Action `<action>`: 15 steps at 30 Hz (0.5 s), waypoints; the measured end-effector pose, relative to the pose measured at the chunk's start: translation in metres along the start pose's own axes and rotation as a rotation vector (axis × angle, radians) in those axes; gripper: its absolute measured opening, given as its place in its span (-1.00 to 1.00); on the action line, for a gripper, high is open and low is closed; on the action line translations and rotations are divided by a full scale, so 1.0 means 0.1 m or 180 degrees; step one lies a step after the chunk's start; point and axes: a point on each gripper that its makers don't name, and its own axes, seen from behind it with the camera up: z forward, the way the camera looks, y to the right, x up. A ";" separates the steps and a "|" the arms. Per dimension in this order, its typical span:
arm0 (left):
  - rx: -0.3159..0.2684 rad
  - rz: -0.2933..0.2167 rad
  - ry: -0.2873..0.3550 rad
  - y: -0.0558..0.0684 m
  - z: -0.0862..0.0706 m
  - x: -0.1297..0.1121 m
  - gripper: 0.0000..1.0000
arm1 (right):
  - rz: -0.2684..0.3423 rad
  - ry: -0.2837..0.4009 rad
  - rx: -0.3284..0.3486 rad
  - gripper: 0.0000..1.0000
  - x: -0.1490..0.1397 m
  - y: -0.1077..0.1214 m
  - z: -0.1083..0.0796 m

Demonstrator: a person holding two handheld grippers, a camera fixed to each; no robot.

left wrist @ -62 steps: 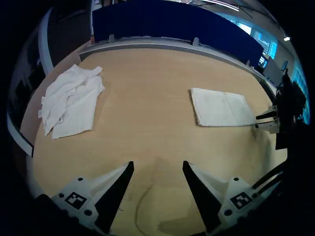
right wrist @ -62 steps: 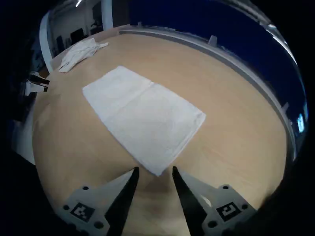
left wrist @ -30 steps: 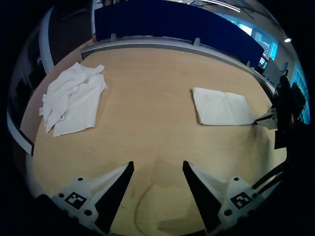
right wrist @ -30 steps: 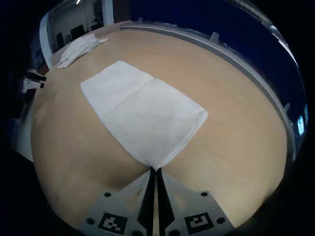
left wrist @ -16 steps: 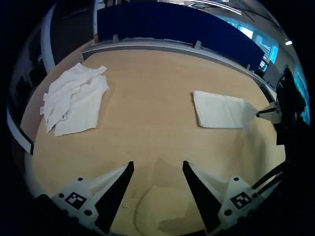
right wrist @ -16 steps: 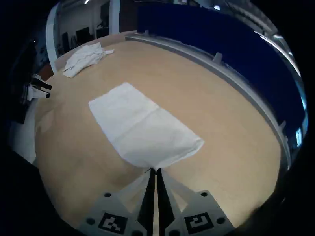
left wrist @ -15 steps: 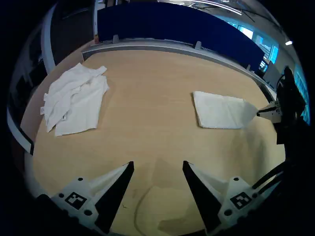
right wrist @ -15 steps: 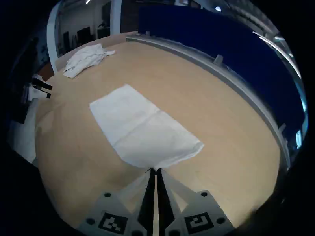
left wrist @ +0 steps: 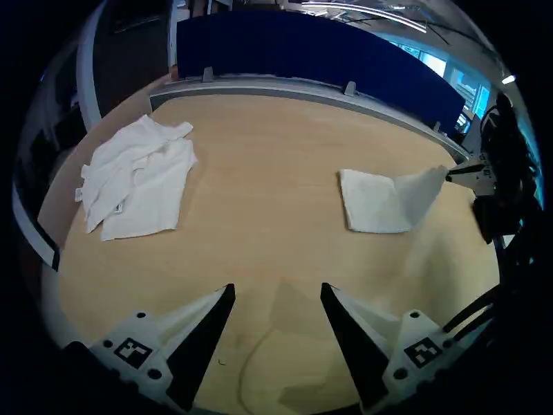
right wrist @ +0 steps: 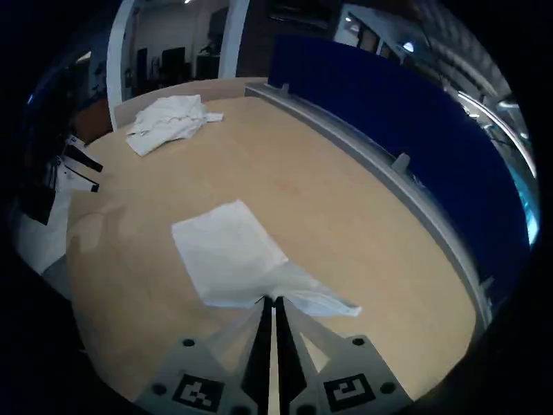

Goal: Fold towel

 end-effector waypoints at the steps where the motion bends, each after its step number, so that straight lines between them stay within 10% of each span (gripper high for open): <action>1: -0.0001 0.0000 0.0005 0.00 -0.01 0.00 0.83 | -0.0027 0.0010 0.0006 -0.93 0.04 -0.01 0.01; 15: 0.0004 -0.0067 0.0078 -0.04 -0.06 0.04 0.83 | -0.0346 -0.0010 0.0151 -0.93 0.30 -0.16 0.18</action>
